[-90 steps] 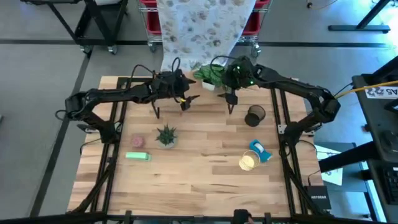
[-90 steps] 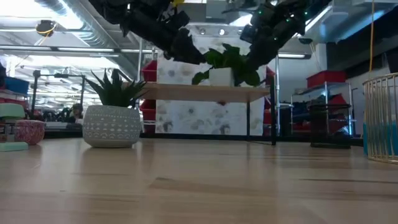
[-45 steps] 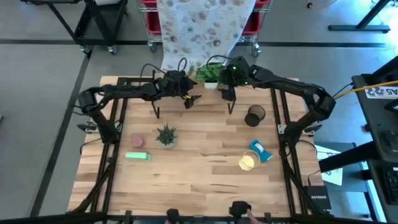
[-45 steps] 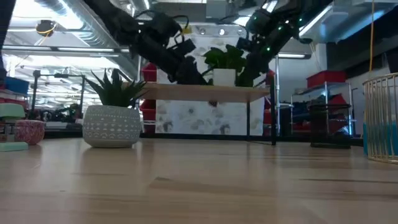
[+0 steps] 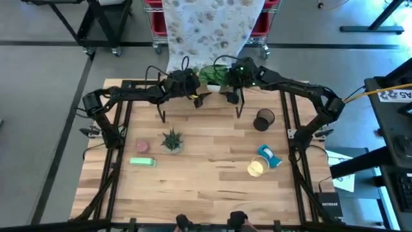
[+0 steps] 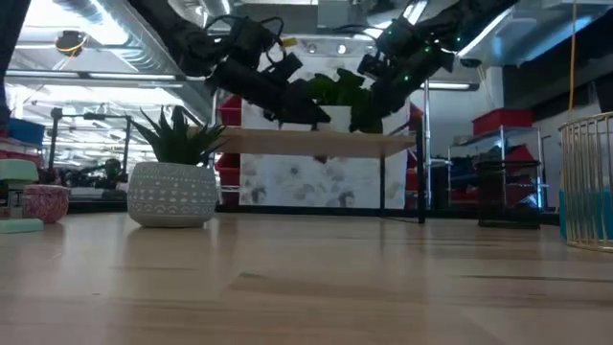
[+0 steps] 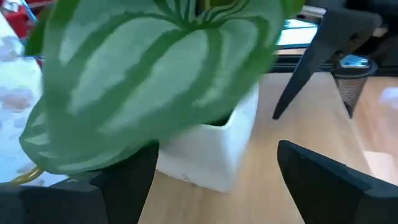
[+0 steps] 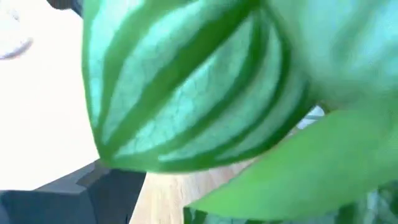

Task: Stock shelves
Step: Remove the potted plant on the shelf, then return to Home Position

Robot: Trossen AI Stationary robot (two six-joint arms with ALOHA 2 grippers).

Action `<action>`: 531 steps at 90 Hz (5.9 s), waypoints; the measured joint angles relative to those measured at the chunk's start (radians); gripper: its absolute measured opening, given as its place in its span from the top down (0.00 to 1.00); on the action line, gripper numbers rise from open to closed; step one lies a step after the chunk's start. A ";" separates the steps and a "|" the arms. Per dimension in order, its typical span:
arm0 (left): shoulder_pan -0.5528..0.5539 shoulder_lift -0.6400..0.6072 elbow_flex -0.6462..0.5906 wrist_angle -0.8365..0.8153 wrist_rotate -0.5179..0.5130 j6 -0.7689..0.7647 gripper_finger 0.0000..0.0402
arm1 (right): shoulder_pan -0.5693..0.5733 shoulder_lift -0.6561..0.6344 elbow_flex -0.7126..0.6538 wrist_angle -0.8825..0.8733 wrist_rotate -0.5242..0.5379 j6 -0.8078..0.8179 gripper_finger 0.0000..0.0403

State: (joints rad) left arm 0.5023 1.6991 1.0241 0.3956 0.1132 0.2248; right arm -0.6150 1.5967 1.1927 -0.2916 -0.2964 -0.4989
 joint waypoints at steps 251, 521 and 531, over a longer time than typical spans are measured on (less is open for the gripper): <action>-0.472 -0.313 0.002 -0.599 -0.396 -0.161 0.22 | 0.208 -0.185 -0.071 0.067 0.087 0.156 0.33; -1.185 -0.561 0.021 -1.397 -1.195 -1.375 0.22 | 0.892 0.366 0.020 0.104 0.337 0.498 0.04; -1.095 -0.562 0.001 -1.604 -1.128 -1.594 0.22 | 0.890 0.263 -0.058 0.074 0.411 0.537 0.04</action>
State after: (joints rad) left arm -0.5923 1.1370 1.0252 -1.2082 -1.0145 -1.3690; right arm 0.2752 1.8592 1.1347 -0.2174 0.1142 0.0385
